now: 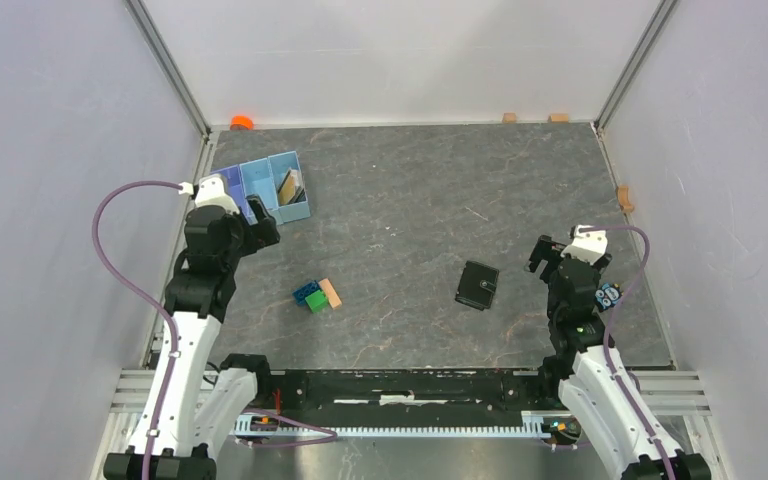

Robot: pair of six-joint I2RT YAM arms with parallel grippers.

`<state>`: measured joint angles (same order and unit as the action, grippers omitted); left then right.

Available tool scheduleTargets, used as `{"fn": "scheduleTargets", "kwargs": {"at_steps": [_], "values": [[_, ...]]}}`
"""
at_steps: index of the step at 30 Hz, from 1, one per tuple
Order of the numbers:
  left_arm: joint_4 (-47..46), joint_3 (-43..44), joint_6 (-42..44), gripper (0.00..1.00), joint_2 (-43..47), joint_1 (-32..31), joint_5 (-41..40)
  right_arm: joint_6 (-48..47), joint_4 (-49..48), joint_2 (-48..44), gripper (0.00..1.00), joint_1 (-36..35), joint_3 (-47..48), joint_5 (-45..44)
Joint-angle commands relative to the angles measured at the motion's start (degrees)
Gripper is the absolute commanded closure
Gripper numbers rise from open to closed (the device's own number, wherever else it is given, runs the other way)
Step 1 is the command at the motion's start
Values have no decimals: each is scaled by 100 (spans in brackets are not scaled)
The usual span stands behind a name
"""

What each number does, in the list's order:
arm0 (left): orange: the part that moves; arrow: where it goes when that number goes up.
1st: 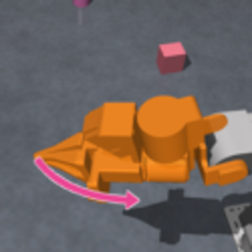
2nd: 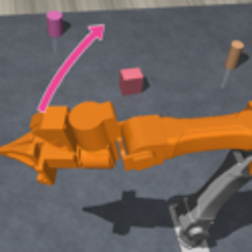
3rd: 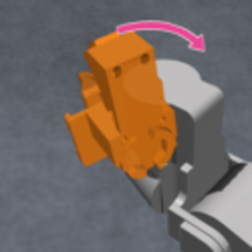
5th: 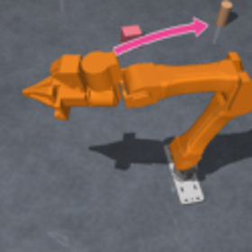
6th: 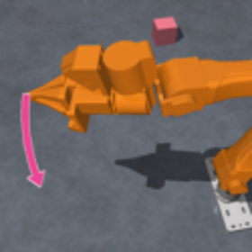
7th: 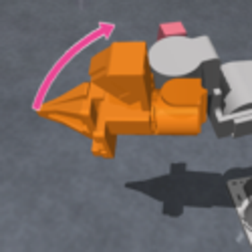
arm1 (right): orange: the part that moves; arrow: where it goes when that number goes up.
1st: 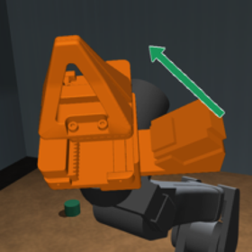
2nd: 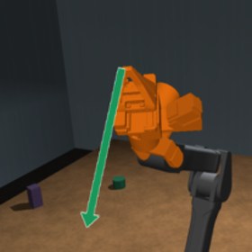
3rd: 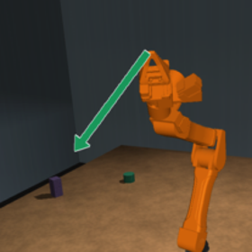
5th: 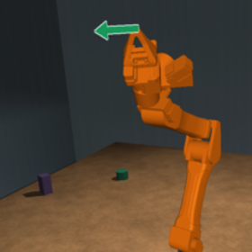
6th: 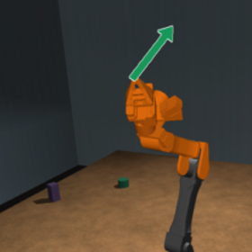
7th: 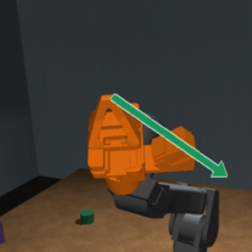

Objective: Put the credit cards into the card holder
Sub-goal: Open the card holder at the center of the board.

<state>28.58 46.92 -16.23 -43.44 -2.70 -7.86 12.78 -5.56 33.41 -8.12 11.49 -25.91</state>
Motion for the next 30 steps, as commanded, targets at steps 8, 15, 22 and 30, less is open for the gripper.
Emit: {"fn": "scheduleTargets", "kwargs": {"at_steps": [8,15,22,30], "values": [[334,523,297,0,-906,-40,726,43,-51,325,2,13,394,975],[220,558,-222,0,-1233,-1656,1226,420,284,985,2,8,599,2522],[-1465,-83,-1259,0,-1683,-2845,1604,699,170,1802,11,3,588,3606],[-2746,-125,-1962,0,-3058,-3810,1984,1213,-440,2358,25,-69,225,4370]]}}
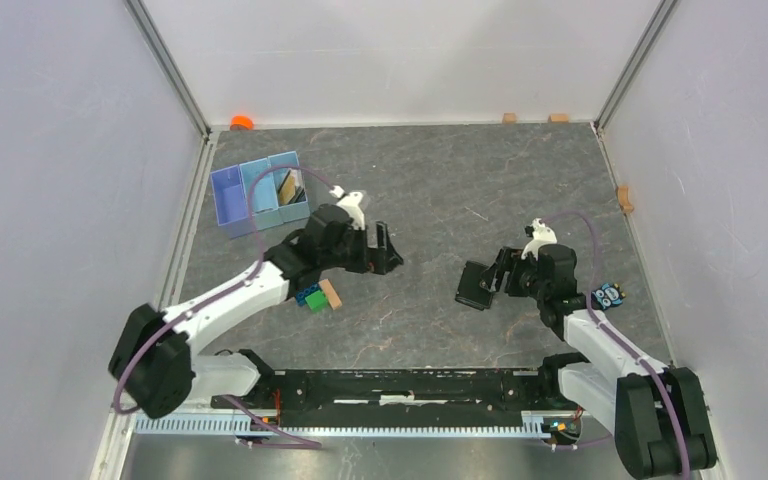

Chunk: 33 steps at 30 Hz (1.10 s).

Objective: Put the credit cards into the card holder
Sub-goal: Open the card holder at the center of the board.

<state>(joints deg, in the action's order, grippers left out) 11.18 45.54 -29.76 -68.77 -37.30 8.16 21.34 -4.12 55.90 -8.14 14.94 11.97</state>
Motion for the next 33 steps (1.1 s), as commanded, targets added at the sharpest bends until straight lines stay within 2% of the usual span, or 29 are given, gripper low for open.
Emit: {"fn": "scheduleTargets", "kwargs": {"at_steps": [1,9,18,27,33], "values": [[-1173,1,-695,0,-666,-441,424,420,-657,152,25,-97,-152,605],[-2002,-4,-938,1,-1591,-1004,231,884,-983,428,29,-582,-361,613],[-2937,-334,-1365,8,-2359,-1066,509,1355,-1514,777,33,-1420,-529,368],[-2676,-10,-565,21,-2817,-1069,141,1486,-1889,1171,30,-1795,-480,373],[-2559,215,-214,23,-3211,-1069,109,1477,-1878,1208,30,-1796,-501,318]]}}
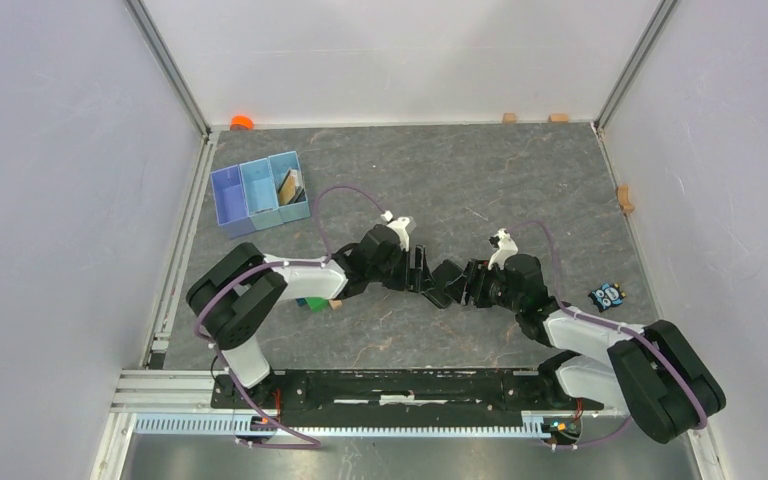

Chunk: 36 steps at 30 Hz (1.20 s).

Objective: Put the credit cards into the card holder
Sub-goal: Open the card holder at the center of the board.

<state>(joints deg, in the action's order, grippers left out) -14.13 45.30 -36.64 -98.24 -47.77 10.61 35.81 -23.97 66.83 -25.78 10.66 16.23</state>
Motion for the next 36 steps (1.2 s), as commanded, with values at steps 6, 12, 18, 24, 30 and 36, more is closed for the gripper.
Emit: {"fn": "scheduleTargets", "kwargs": {"at_steps": [6,12,18,24,30,36], "values": [[-261,373,563,33,-589,-22,201,6,108,198,30,-39,-60,-112],[-521,425,503,53,-897,-21,621,-37,73,239,29,-40,-70,-87],[-783,247,621,93,-732,-22,671,-369,471,-202,24,-42,50,-391],[-1015,5,625,98,-105,-20,1122,-1202,1564,-859,15,232,672,-486],[-335,-116,656,98,1215,-13,1457,-1998,2012,-1817,4,889,1140,931],[1343,296,1361,98,2336,-5,1637,-2269,2065,-1938,2,949,1734,2542]]}}
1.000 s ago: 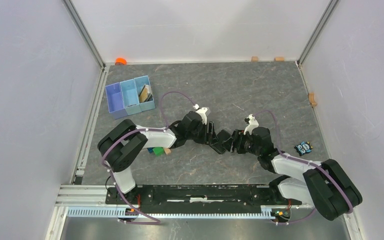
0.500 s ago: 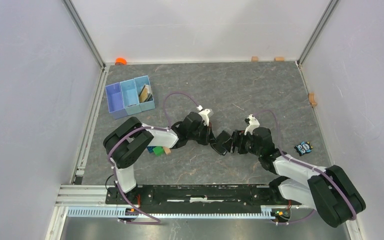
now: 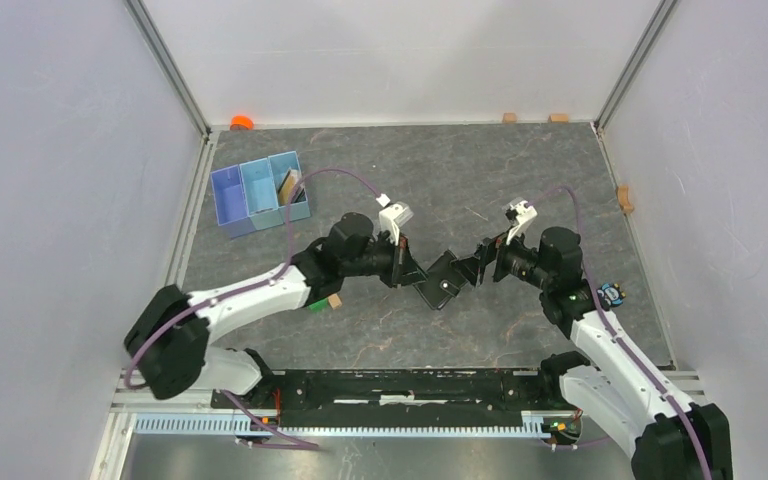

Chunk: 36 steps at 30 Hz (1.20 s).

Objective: Put the credit cards into the card holder
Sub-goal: Open the card holder at the center of the board.

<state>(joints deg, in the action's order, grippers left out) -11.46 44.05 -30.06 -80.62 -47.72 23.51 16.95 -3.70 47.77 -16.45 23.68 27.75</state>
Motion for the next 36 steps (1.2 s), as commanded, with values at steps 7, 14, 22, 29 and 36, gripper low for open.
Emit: {"fn": "scheduleTargets", "kwargs": {"at_steps": [7,14,22,29,36], "values": [[2334,1002,1081,98,952,-2,454,738,-1514,312,20,8,382,2892],[2615,1313,1293,98,1001,359,719,1475,-2745,516,44,10,95,3475],[2359,1304,1356,98,970,536,1560,627,-1586,675,27,10,385,2976],[2447,1214,1726,98,1187,537,1716,619,-1569,803,20,10,378,3069],[2289,1184,1579,97,1060,540,2059,1641,-2904,766,64,-348,105,3457]]}}
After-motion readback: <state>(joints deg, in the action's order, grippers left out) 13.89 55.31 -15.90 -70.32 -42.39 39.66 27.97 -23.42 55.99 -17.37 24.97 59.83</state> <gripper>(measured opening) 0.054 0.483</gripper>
